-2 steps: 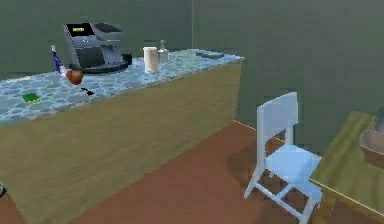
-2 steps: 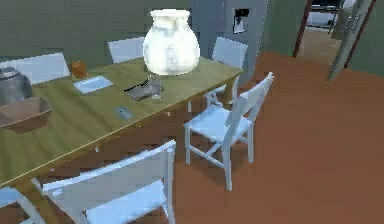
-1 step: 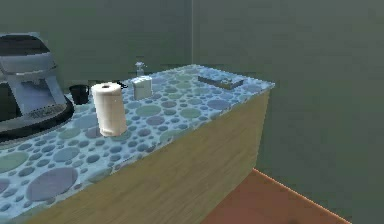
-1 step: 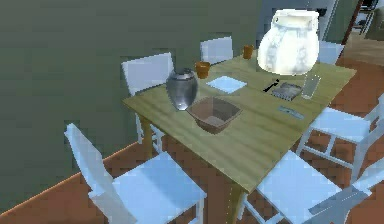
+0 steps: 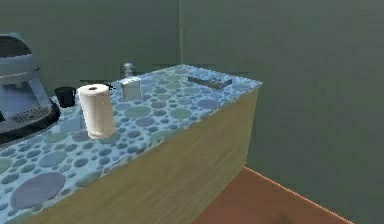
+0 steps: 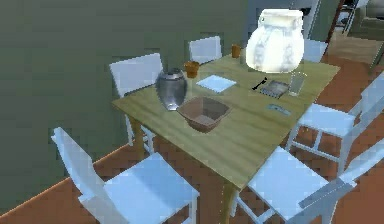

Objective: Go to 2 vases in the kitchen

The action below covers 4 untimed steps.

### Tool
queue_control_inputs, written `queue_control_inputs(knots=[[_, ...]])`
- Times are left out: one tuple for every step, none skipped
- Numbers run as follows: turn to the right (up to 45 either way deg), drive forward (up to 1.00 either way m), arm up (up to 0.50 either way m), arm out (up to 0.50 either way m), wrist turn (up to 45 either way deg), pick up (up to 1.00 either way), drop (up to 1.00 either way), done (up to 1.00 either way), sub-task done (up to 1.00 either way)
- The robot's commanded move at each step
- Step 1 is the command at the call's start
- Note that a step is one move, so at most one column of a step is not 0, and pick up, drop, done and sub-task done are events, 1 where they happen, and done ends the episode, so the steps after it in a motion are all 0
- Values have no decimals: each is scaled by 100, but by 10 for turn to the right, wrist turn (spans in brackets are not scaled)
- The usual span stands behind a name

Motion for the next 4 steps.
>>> queue_control_inputs(knots=[[0, 15, 0, 0, 0, 0, 0, 0, 0], [450, 0, 0, 0, 0, 0, 0, 0, 0], [450, 0, 0, 0, 0, 0, 0, 0, 0], [0, 0, 0, 0, 0, 0, 0, 100, 0]])
